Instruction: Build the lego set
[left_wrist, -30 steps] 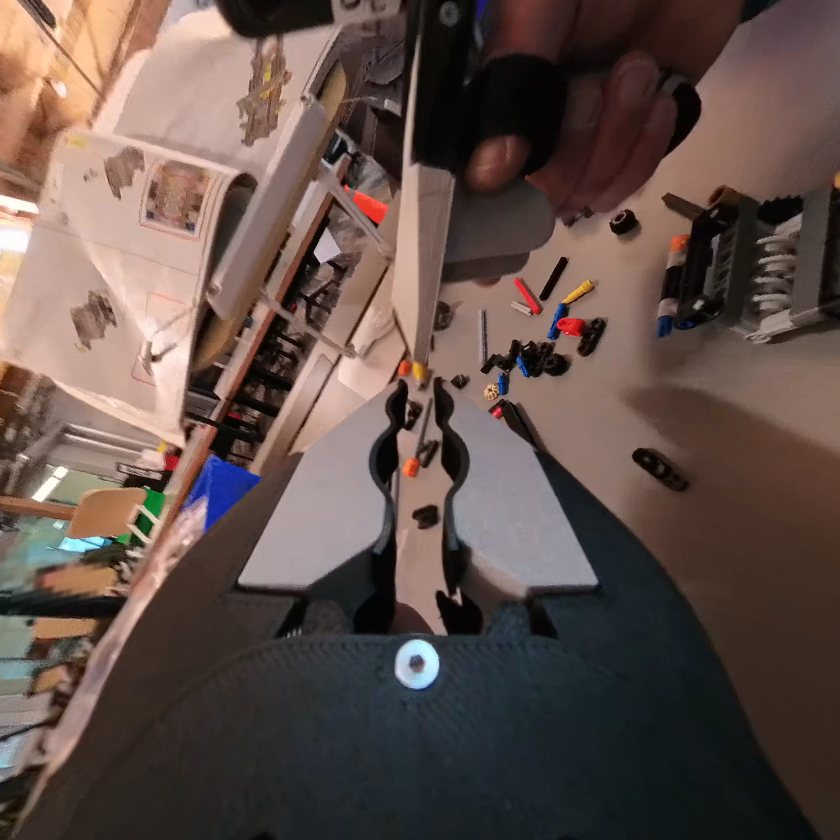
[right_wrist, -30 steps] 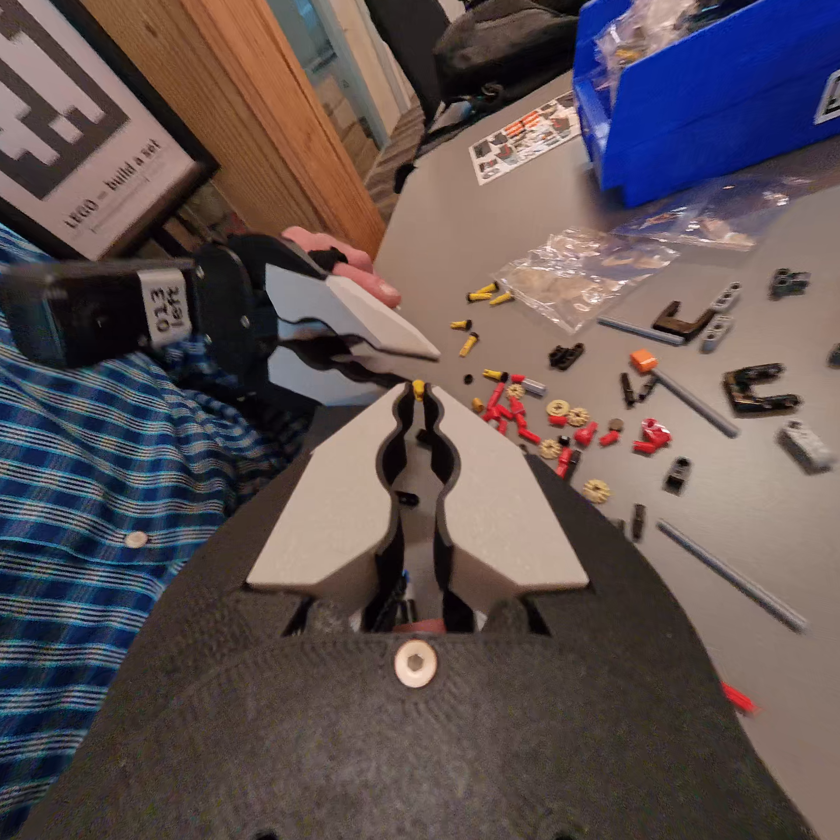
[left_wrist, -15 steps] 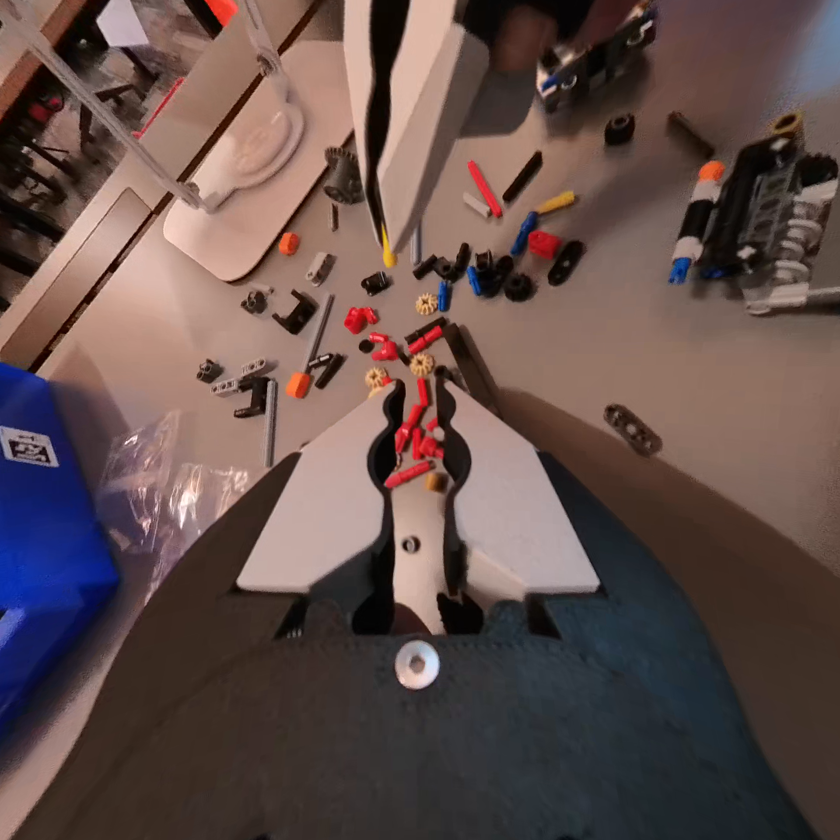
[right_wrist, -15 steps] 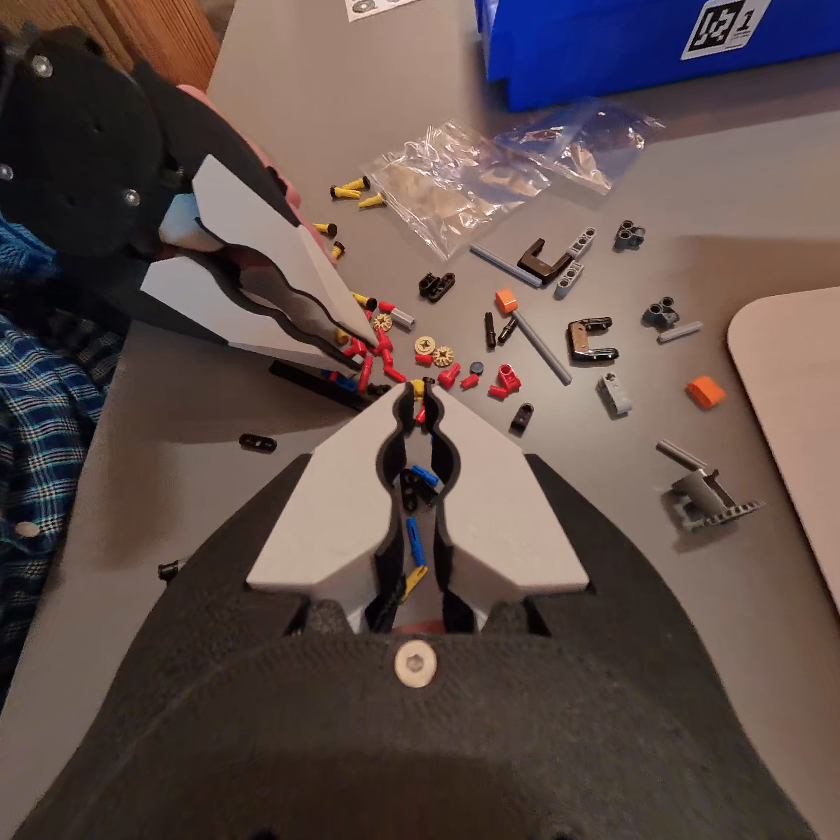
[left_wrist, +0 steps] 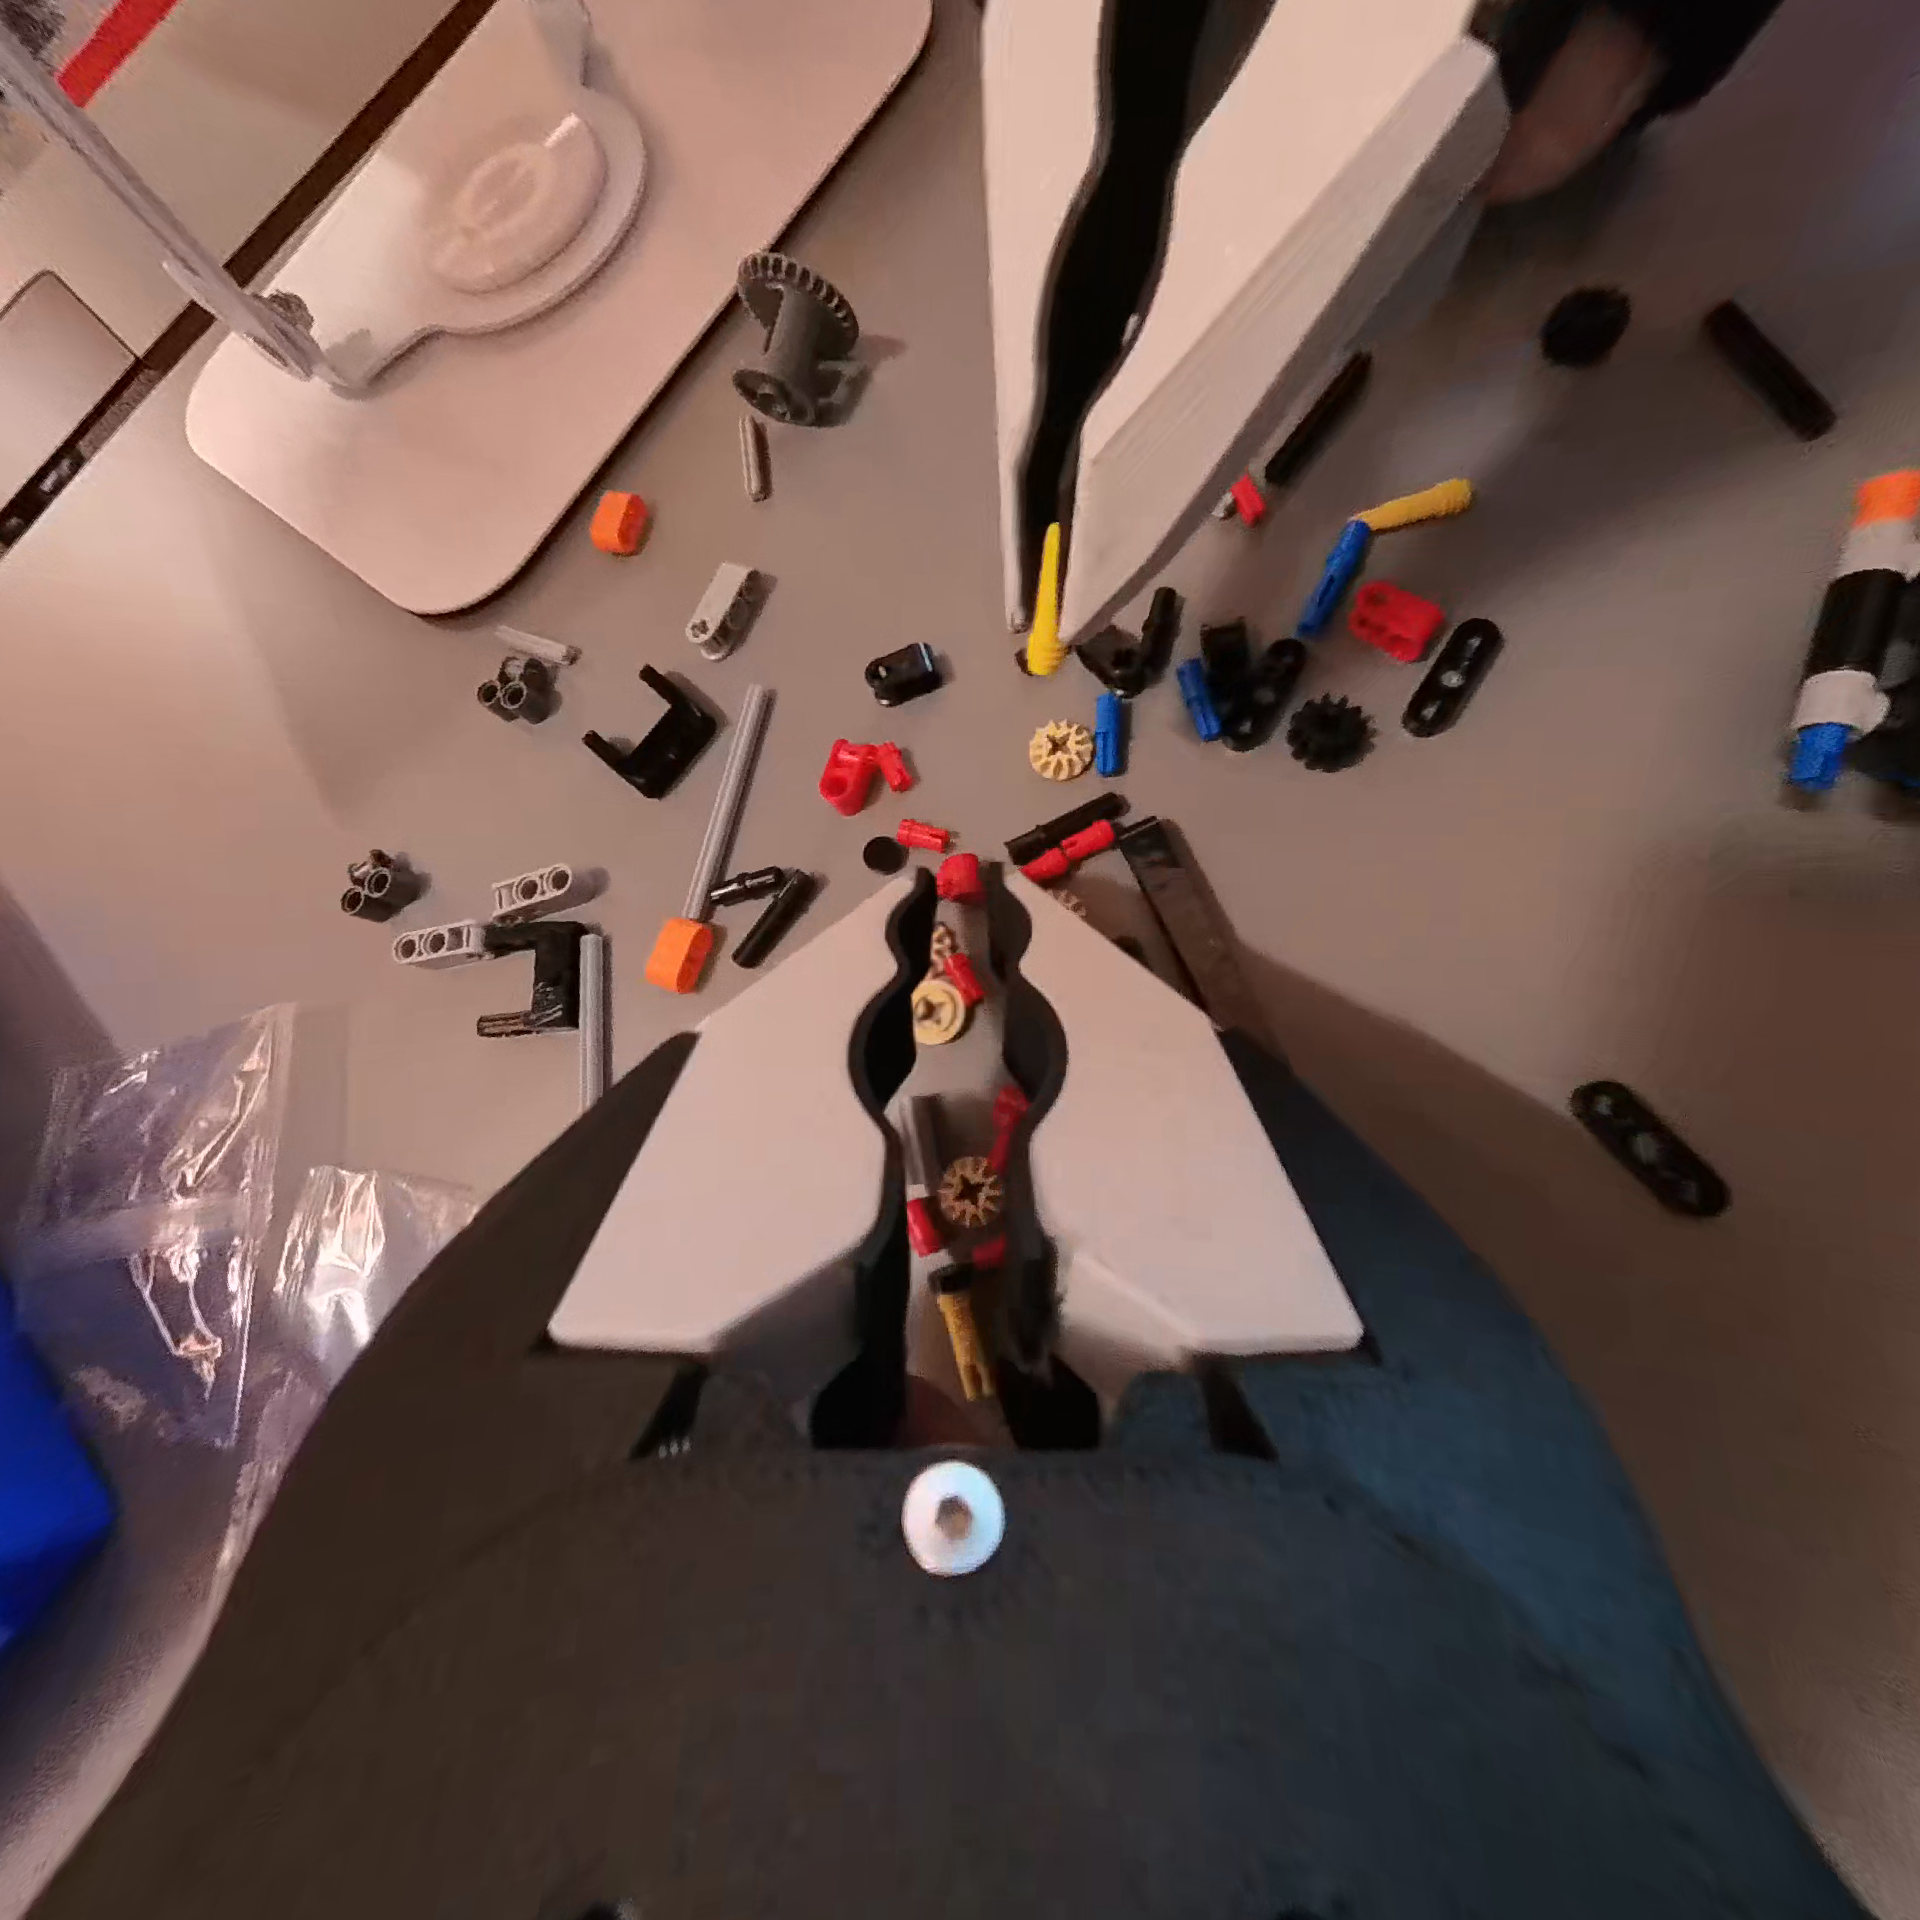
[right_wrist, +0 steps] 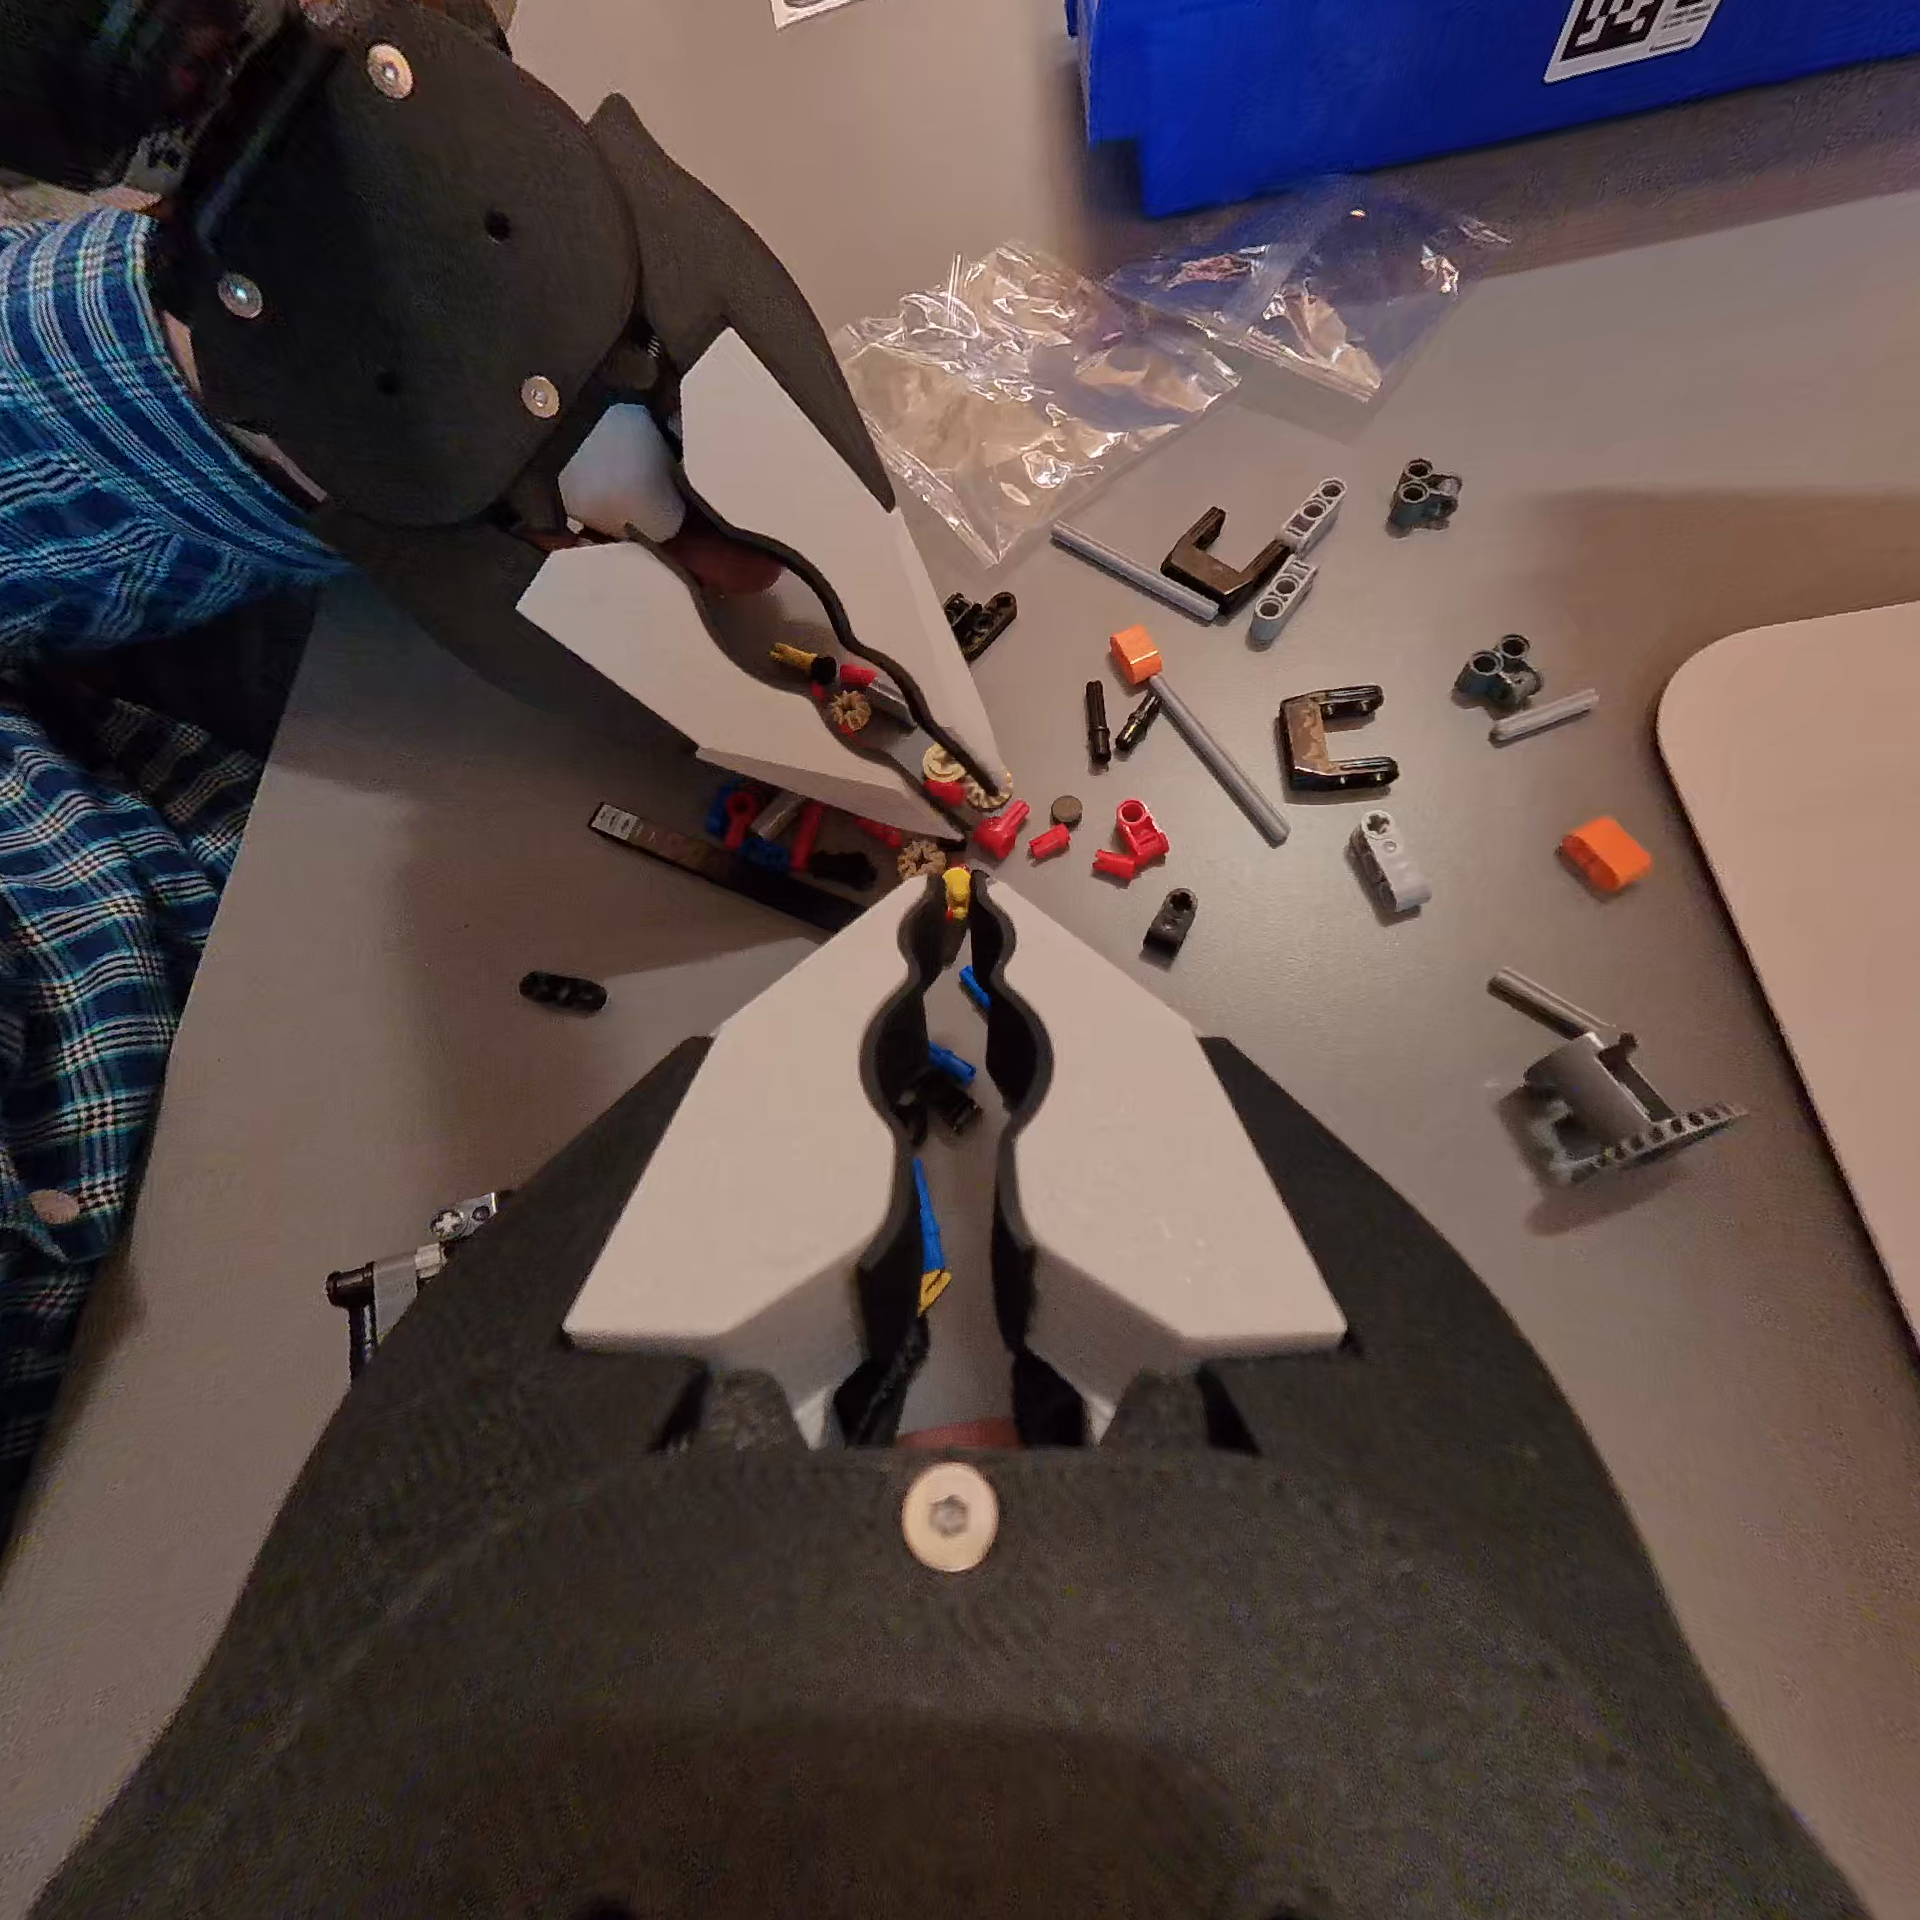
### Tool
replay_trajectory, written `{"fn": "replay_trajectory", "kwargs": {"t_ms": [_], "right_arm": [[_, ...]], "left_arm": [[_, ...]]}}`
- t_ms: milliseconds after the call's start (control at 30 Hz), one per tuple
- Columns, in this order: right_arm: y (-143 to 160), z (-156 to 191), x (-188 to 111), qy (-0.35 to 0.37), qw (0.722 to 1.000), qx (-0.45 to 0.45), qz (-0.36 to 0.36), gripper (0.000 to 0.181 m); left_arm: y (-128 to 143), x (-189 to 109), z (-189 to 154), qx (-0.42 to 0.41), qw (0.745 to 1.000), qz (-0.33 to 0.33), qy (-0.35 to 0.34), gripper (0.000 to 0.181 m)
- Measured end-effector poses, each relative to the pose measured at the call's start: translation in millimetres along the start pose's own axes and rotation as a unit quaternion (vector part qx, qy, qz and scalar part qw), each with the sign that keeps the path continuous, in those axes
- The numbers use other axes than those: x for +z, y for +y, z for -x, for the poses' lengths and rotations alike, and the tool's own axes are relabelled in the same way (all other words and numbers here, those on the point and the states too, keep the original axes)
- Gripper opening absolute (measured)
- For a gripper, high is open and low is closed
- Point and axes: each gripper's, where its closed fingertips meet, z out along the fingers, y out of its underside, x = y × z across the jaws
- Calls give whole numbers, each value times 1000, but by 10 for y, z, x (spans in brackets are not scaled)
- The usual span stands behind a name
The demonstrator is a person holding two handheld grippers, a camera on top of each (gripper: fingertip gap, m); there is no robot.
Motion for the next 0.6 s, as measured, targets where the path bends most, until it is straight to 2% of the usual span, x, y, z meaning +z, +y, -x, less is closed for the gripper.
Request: {"fn": "replay_trajectory", "kwargs": {"t_ms": [167,433,600], "right_arm": [[3,9,12,-1,1000,0,1,2],[-2,43,57,3,1000,-18,11,2],[8,55,74,3,1000,-20,14,2]], "left_arm": [[123,13,71,-4,1000,24,-16,7],[37,-67,70,-27,1000,-8,-11,11],[99,4,10,-7,1000,11,-12,15]]}}
